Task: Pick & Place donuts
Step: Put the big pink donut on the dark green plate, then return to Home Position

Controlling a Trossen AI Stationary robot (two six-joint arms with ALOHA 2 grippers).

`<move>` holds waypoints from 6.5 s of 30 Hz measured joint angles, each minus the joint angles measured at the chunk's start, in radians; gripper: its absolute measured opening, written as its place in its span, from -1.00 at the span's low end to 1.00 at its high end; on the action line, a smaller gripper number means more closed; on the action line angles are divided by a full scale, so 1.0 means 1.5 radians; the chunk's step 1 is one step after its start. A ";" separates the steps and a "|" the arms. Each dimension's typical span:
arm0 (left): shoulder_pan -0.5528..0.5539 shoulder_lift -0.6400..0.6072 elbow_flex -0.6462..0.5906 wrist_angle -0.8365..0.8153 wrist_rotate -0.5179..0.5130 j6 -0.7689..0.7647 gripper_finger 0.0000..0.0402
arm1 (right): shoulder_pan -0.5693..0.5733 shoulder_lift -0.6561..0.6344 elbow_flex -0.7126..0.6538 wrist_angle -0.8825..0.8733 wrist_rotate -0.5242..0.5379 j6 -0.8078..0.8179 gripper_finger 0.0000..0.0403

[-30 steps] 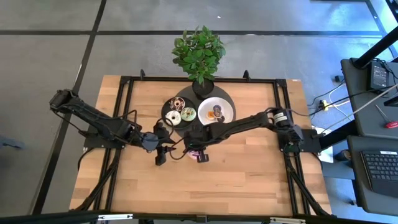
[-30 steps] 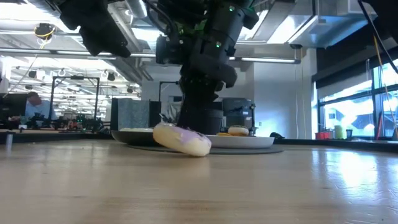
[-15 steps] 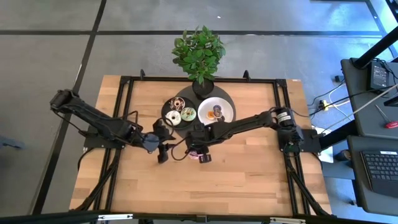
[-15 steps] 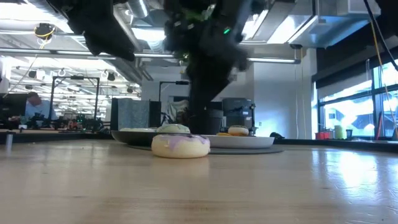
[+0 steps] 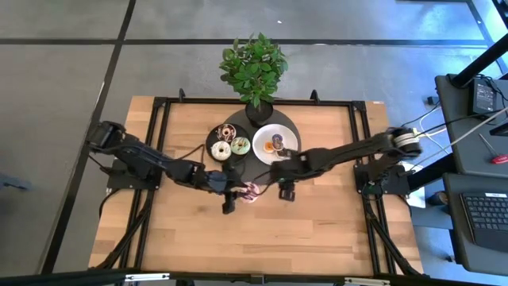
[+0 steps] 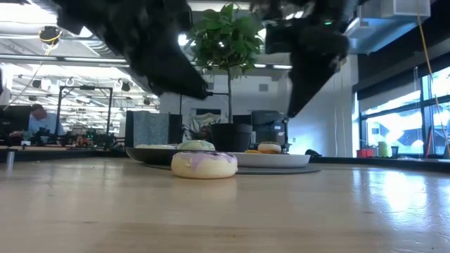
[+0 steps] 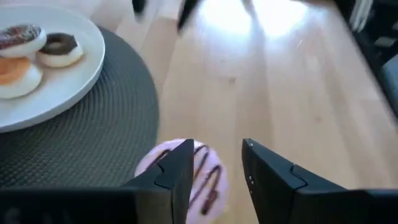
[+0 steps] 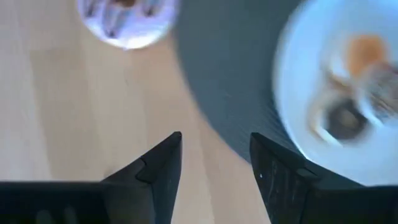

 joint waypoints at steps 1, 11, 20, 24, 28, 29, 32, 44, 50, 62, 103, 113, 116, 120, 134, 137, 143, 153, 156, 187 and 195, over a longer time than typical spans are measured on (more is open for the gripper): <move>0.004 0.013 0.000 0.006 0.003 0.012 -0.34 | 0.004 -0.024 -0.026 0.012 0.020 0.021 -0.06; 0.045 0.091 0.001 0.015 0.009 0.062 -0.34 | 0.027 -0.171 -0.211 0.223 0.090 0.105 -0.06; 0.062 0.130 0.002 0.011 0.029 0.045 -0.34 | 0.027 -0.173 -0.232 0.269 0.090 0.063 -0.06; 0.064 0.134 0.002 0.009 0.013 0.045 -0.34 | 0.027 -0.174 -0.232 0.281 0.090 0.038 -0.06; 0.064 0.134 0.002 0.005 0.018 0.048 -0.34 | 0.027 -0.174 -0.232 0.282 0.090 0.036 -0.06; 0.064 0.134 0.002 0.003 0.018 0.050 -0.34 | 0.027 -0.174 -0.232 0.281 0.090 0.036 -0.06; 0.064 0.134 0.002 -0.001 0.018 0.052 -0.35 | 0.027 -0.174 -0.232 0.281 0.090 0.036 -0.06; 0.063 0.134 0.002 -0.003 0.018 0.062 -0.74 | 0.027 -0.174 -0.232 0.281 0.091 0.033 -0.06; 0.063 0.134 0.002 -0.006 0.019 0.062 -0.95 | 0.027 -0.174 -0.232 0.281 0.091 0.033 -0.06; 0.063 0.092 0.003 -0.007 0.024 0.030 -0.98 | 0.027 -0.174 -0.232 0.277 0.091 0.033 -0.06; 0.358 -0.044 0.001 -0.258 -0.138 -0.033 -0.96 | 0.022 -0.174 -0.232 0.263 0.101 0.000 -0.06; 0.358 -0.044 0.001 -0.281 -0.130 -0.021 -0.91 | 0.022 -0.174 -0.232 0.255 0.101 0.000 -0.06; 0.358 -0.044 0.001 -0.284 -0.131 -0.019 -0.91 | 0.022 -0.174 -0.232 0.255 0.101 0.000 -0.06; 0.358 -0.044 0.001 -0.284 -0.131 -0.019 -0.90 | 0.022 -0.174 -0.232 0.255 0.097 0.000 -0.06; 0.358 -0.045 0.001 -0.284 -0.151 -0.009 -0.57 | 0.022 -0.174 -0.232 0.255 0.093 0.003 -0.06; 0.358 -0.045 0.005 -0.287 -0.150 -0.008 -0.47 | 0.022 -0.174 -0.232 0.249 0.094 0.003 -0.06; 0.354 -0.107 0.035 -0.361 -0.150 0.000 -0.36 | 0.021 -0.182 -0.232 0.229 0.059 0.017 -0.06; 0.201 -0.426 -0.114 -0.279 -0.160 0.032 -0.38 | 0.021 -0.386 -0.400 0.390 0.002 -0.017 -0.06; 0.134 -0.509 -0.191 -0.212 -0.157 0.055 -0.38 | 0.021 -0.469 -0.490 0.493 0.002 -0.032 -0.06; 0.012 -0.905 -0.489 0.012 -0.241 0.102 -0.38 | 0.019 -0.949 -0.790 0.611 -0.021 -0.032 -0.06; 0.012 -0.914 -0.489 0.014 -0.240 0.120 -0.40 | 0.019 -0.969 -0.790 0.603 -0.021 -0.074 -0.06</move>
